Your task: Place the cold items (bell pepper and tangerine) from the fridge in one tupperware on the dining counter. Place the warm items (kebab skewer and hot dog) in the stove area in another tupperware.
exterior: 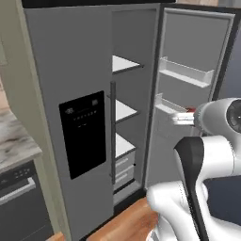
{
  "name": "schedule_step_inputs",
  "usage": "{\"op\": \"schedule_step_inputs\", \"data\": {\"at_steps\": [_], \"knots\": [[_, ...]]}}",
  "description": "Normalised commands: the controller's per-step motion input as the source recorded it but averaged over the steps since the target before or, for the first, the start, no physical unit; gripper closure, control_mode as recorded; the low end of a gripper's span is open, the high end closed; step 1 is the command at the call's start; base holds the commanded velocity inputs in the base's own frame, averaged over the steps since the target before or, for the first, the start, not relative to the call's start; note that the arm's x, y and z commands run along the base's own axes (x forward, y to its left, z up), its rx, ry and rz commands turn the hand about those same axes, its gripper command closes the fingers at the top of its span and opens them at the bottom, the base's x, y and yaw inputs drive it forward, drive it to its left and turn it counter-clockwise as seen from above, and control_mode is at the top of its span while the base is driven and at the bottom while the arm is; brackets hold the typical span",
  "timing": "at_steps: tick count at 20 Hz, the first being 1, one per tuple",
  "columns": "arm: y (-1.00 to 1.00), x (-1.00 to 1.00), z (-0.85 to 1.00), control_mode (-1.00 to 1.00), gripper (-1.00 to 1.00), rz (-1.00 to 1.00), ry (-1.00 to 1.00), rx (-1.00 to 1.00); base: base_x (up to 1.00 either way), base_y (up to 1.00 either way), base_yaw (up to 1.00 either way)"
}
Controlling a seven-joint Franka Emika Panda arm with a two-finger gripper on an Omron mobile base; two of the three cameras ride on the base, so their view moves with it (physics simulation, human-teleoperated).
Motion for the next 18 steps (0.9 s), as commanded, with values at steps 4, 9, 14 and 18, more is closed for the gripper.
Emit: {"op": "schedule_step_inputs", "data": {"at_steps": [4,9,14,18], "knots": [[0.0,0.0,0.0,1.0,1.0,0.0,0.0,0.0,-1.0,0.19,-0.54],[0.0,0.0,0.0,1.0,1.0,0.0,0.0,0.0,-1.0,0.22,-0.53],[0.0,0.0,0.0,1.0,1.0,0.0,0.0,0.0,-0.99,0.05,-0.42],[0.0,0.0,0.0,1.0,1.0,0.0,0.0,0.0,-1.0,0.0,-0.43]]}}
